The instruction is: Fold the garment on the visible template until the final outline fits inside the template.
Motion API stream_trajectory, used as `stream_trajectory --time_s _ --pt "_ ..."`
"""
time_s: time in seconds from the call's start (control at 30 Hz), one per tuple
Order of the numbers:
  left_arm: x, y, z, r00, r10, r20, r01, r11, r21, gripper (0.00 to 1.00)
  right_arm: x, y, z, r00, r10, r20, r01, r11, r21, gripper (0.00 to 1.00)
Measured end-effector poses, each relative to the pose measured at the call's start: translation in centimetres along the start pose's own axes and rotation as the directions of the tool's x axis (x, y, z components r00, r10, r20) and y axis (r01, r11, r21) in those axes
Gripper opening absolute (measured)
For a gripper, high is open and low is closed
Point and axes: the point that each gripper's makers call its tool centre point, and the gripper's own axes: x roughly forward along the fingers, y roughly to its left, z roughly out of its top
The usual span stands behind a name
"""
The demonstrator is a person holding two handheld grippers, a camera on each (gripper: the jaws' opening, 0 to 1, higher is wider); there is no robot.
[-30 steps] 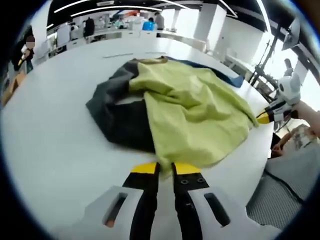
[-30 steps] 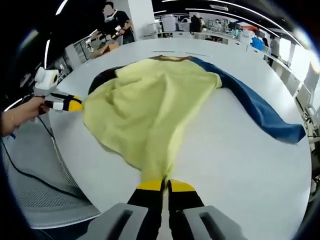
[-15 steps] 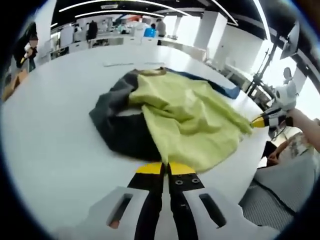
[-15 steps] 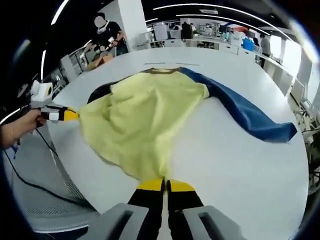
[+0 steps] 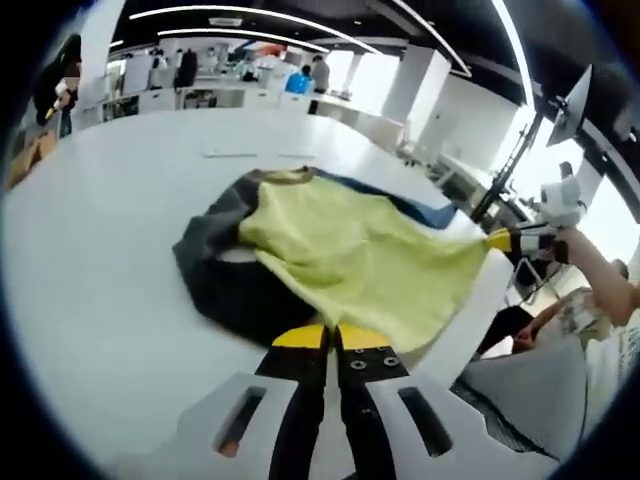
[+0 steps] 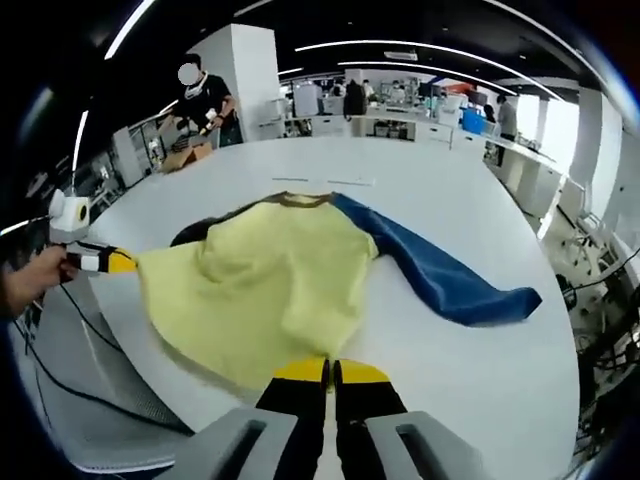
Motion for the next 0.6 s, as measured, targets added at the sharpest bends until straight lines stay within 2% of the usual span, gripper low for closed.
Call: stream_trajectory --time_s 0.23,0.5,0.6 --pt "-1.4 -0.7 -0.6 1.0 -0.002 0.008 0.003 0.998 -0.057 0.0 -0.9 -0.2 -0.2 1.0 -0.024 0.004 0.024 1.0 0.012 0.0" --pt "-2.0 -1.7 -4.0 0.998 0.002 -0.065 -0.011 0.991 -0.137 0.0 -1.0 -0.2 -1.7 0.999 -0.031 -0.022 0.031 0.999 0.029 0.0" --pt "-2.1 -2.2 -4.8 0.996 -0.004 -0.093 -0.008 0.992 -0.124 0.0 -1.0 -0.4 -2.2 0.998 -0.045 -0.033 0.046 0.999 0.02 0.0"
